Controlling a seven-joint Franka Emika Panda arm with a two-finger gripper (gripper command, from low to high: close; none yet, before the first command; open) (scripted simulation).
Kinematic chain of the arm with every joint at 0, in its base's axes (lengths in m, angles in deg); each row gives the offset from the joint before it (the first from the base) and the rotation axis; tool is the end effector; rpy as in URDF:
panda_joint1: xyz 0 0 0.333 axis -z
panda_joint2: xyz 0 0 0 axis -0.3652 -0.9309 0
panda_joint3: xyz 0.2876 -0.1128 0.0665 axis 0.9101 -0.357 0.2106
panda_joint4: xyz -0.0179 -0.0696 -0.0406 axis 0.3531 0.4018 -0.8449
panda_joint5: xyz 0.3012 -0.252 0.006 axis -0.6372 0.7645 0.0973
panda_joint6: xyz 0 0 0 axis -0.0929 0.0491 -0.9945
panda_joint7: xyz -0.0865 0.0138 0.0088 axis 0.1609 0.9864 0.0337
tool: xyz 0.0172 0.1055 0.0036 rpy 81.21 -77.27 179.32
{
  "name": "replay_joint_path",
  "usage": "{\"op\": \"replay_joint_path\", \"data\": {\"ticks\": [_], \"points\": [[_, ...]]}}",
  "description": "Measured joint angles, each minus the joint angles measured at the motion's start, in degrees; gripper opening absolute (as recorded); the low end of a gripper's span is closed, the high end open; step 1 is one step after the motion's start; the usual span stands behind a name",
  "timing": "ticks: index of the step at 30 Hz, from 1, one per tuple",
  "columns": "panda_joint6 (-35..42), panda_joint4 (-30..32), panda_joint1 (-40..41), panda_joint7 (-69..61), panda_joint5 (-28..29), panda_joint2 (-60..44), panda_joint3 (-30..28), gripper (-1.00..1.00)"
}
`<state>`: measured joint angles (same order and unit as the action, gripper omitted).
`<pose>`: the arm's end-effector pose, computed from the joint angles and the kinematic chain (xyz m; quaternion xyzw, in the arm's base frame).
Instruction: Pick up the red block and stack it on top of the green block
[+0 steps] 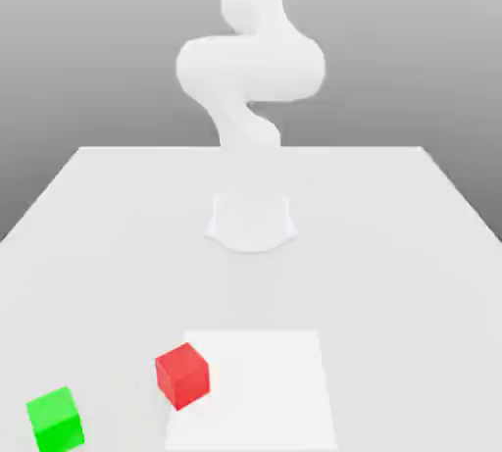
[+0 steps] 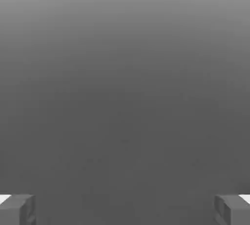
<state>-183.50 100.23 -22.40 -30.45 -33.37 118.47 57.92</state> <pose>0.3817 -0.0103 0.6643 -0.8746 0.3340 -0.3281 0.1257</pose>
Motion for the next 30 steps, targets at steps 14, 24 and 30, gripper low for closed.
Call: {"op": "replay_joint_path", "data": {"ticks": [14,24,30], "points": [[-14.85,11.87,-4.05,-29.17,0.02,-29.25,-11.13,0.00],[-26.77,17.62,-0.85,-50.54,-7.36,-50.39,-10.59,0.00],[-32.84,16.52,2.41,-54.11,-11.84,-57.87,-6.36,-1.00]]}}
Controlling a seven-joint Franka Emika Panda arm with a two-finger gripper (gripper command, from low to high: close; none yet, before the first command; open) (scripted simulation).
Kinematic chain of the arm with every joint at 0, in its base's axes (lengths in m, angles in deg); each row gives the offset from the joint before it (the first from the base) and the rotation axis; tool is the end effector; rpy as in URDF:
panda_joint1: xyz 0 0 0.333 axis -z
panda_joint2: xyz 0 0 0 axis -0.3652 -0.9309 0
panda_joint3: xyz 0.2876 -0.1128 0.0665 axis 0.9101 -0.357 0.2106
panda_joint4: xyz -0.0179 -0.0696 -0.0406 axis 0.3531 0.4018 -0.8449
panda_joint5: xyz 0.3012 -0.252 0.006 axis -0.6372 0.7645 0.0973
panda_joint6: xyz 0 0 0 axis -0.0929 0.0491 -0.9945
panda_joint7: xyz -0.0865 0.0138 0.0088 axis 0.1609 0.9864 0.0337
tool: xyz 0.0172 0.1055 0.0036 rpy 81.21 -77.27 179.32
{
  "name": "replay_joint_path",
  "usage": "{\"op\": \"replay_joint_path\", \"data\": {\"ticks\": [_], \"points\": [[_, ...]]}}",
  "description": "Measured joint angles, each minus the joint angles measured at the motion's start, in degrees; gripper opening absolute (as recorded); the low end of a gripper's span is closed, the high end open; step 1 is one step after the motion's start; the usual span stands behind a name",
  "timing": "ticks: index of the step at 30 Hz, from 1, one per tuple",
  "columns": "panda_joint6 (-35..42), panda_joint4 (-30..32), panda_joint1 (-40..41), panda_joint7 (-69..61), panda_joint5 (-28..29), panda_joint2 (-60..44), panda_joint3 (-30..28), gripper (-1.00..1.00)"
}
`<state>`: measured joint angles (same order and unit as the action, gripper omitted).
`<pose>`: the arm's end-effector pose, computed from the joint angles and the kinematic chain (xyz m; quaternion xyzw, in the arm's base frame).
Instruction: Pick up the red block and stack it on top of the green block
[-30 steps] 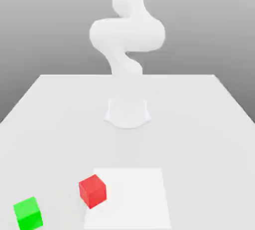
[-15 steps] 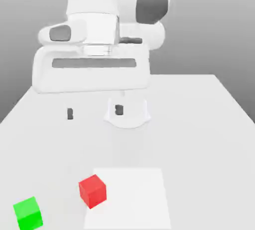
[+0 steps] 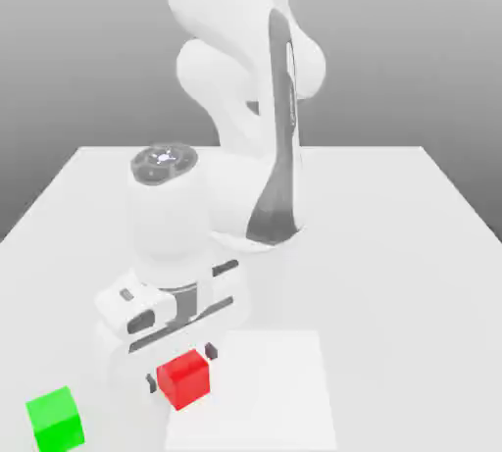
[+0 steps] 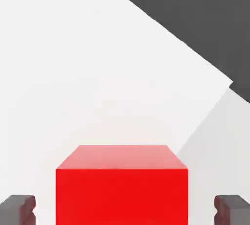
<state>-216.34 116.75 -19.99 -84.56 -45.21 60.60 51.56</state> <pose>0.4132 -0.0878 0.1469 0.9980 -0.0628 -0.0001 0.0001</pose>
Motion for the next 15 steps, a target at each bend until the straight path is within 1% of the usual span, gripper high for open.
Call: {"op": "replay_joint_path", "data": {"ticks": [5,10,12,15], "points": [[0.16,0.03,0.17,0.26,0.36,0.11,0.10,-1.00],[7.62,1.53,-1.83,4.76,6.43,9.24,-3.23,-1.00],[10.59,-0.19,-1.40,8.39,6.93,10.33,-4.53,-1.00],[14.52,-5.52,-0.08,15.98,5.40,8.45,-7.19,-1.00]]}}
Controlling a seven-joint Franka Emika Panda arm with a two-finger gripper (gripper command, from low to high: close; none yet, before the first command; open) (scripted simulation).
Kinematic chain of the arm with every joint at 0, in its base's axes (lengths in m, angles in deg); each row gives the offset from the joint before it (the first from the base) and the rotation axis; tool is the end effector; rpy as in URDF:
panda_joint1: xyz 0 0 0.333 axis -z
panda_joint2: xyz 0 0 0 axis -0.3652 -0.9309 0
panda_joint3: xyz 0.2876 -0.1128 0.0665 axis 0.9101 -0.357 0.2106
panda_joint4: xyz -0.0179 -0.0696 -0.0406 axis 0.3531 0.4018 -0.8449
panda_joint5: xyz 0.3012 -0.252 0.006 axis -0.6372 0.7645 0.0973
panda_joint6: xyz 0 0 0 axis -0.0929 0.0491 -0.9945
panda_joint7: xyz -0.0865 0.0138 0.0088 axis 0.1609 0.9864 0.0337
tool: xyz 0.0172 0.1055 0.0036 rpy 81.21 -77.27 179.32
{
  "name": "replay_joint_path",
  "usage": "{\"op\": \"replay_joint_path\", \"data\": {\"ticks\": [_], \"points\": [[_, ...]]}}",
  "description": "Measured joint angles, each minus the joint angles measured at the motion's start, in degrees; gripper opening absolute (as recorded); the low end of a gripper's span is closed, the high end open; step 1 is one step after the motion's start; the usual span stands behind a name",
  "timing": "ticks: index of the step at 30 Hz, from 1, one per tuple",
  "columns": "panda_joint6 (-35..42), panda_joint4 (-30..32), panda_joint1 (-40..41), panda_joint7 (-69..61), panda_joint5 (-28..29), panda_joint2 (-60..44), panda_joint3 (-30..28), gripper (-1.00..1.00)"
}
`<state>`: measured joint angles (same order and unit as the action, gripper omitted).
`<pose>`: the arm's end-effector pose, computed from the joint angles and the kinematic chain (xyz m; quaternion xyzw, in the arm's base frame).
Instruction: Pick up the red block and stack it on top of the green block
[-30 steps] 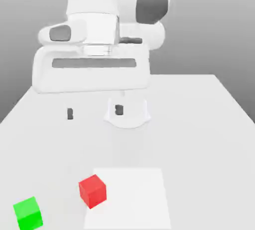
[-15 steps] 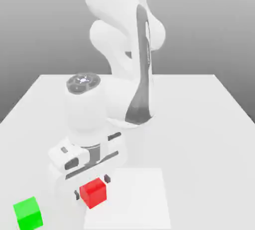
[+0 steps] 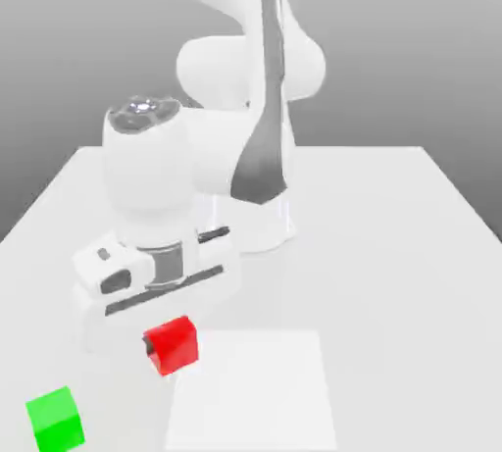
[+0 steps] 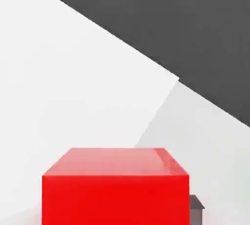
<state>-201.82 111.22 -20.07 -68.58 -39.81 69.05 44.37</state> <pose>0.4395 -0.1389 0.2194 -0.9768 0.2143 0.0043 0.0024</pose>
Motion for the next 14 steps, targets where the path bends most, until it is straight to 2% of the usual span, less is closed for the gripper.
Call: {"op": "replay_joint_path", "data": {"ticks": [6,10,11,14], "points": [[6.58,-11.35,2.52,15.63,-3.57,-5.22,-5.49,-1.00],[1.40,-13.23,5.02,14.27,-8.58,-12.66,-3.12,-1.00],[0.49,-13.35,5.48,13.87,-9.25,-13.74,-2.58,1.00],[0.49,-13.35,5.48,13.87,-9.25,-13.74,-2.58,1.00]]}}
